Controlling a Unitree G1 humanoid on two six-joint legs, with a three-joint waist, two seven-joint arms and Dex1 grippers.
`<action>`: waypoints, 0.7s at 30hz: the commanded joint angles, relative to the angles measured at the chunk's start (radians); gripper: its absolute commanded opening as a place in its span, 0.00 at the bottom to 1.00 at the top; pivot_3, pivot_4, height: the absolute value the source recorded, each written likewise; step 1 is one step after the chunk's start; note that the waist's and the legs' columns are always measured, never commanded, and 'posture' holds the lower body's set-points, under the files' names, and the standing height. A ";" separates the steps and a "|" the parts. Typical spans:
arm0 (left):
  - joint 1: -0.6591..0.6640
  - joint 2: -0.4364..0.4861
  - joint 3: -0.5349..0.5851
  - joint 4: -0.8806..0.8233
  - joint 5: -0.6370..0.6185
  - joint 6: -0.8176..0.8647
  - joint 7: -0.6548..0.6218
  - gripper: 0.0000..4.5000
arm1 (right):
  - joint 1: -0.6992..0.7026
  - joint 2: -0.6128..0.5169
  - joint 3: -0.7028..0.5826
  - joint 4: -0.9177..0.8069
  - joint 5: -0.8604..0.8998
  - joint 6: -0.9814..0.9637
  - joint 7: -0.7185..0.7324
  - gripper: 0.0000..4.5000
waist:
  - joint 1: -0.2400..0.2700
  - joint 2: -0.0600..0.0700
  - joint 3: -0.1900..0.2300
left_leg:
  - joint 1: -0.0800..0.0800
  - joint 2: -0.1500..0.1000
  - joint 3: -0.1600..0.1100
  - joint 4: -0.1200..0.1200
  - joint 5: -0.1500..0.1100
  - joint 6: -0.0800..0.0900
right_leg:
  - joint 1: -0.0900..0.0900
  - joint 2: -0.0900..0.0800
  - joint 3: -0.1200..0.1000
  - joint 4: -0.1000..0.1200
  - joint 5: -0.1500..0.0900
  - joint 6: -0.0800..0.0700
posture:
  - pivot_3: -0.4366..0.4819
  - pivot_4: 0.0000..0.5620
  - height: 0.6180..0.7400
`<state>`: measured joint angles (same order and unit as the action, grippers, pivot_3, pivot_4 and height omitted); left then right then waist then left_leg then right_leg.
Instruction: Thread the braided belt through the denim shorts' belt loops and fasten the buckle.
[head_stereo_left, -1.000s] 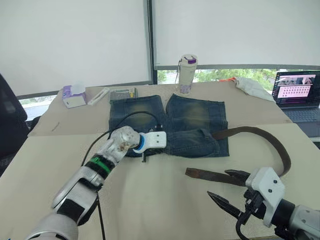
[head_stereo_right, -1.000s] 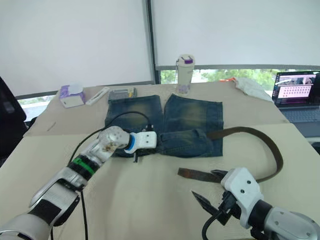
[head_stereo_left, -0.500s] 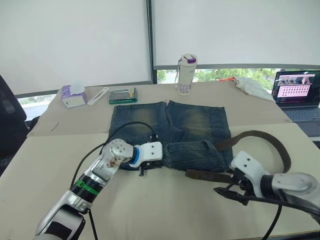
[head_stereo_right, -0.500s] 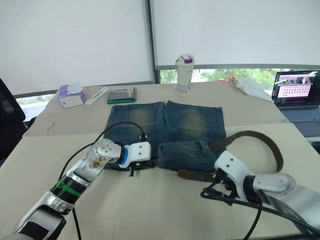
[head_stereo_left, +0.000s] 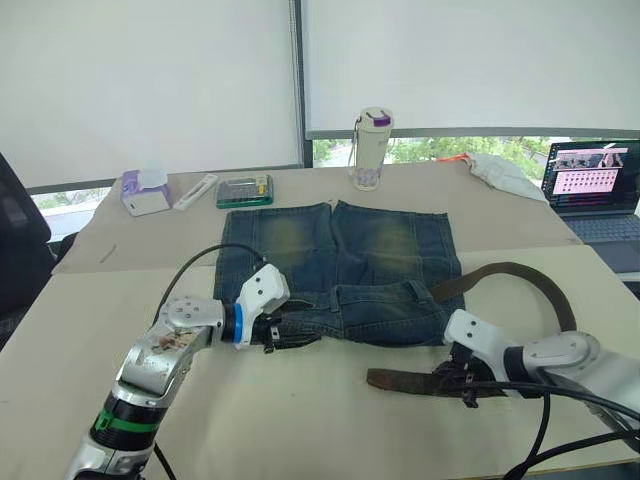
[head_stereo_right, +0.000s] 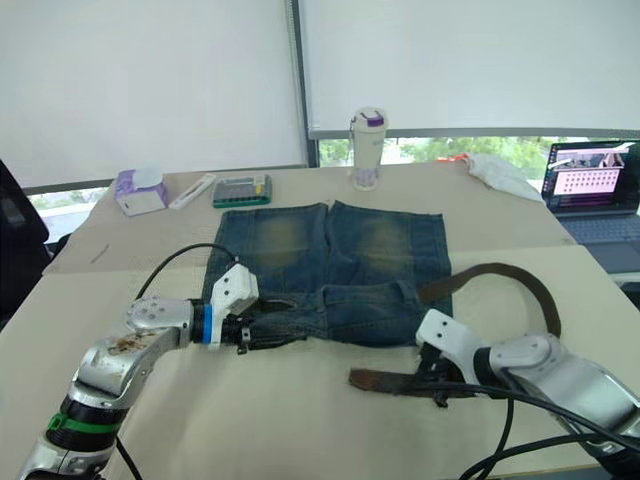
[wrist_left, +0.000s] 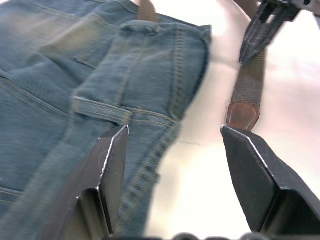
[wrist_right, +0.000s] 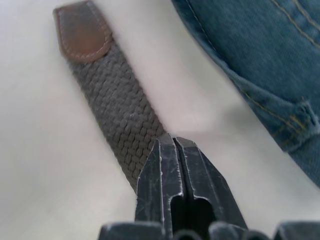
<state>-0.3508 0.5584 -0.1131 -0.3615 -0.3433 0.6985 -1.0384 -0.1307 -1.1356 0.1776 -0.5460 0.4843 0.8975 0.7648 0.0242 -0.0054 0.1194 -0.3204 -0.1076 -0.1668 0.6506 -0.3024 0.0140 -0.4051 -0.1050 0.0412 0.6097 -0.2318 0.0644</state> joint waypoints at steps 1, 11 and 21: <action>0.000 0.007 0.013 -0.055 -0.071 0.033 0.004 0.69 | 0.027 -0.008 -0.046 -0.065 -0.013 -0.030 0.021 0.01 | 0.001 0.000 0.000 | 0.000 0.000 0.000 0.000 0.000 0.000 | 0.000 0.000 0.000 0.000 0.000 0.000 | 0.48 0.27 1.00; 0.005 0.062 -0.028 -0.064 -0.134 0.035 -0.037 0.69 | 0.103 -0.007 -0.165 -0.123 0.027 -0.037 0.093 0.52 | 0.000 0.000 0.000 | 0.000 0.000 0.000 0.000 0.000 0.000 | 0.000 0.001 0.000 0.000 0.000 0.000 | 0.48 0.27 1.00; 0.056 0.147 -0.021 -0.146 -0.210 0.030 -0.079 0.69 | -0.098 -0.010 0.099 0.033 -0.125 -0.058 0.229 0.81 | -0.009 0.000 0.000 | 0.001 0.001 0.000 -0.002 0.000 0.000 | 0.000 0.000 0.000 -0.001 0.000 -0.001 | 0.48 0.27 1.00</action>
<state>-0.2998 0.6912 -0.1461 -0.4670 -0.5290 0.7392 -1.1129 -0.2033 -1.1336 0.2578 -0.5235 0.3909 0.8706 0.9644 0.0150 -0.0050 0.1197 -0.3200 -0.1070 -0.1667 0.6486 -0.3023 0.0137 -0.4053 -0.1046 0.0411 0.6089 -0.2316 0.0637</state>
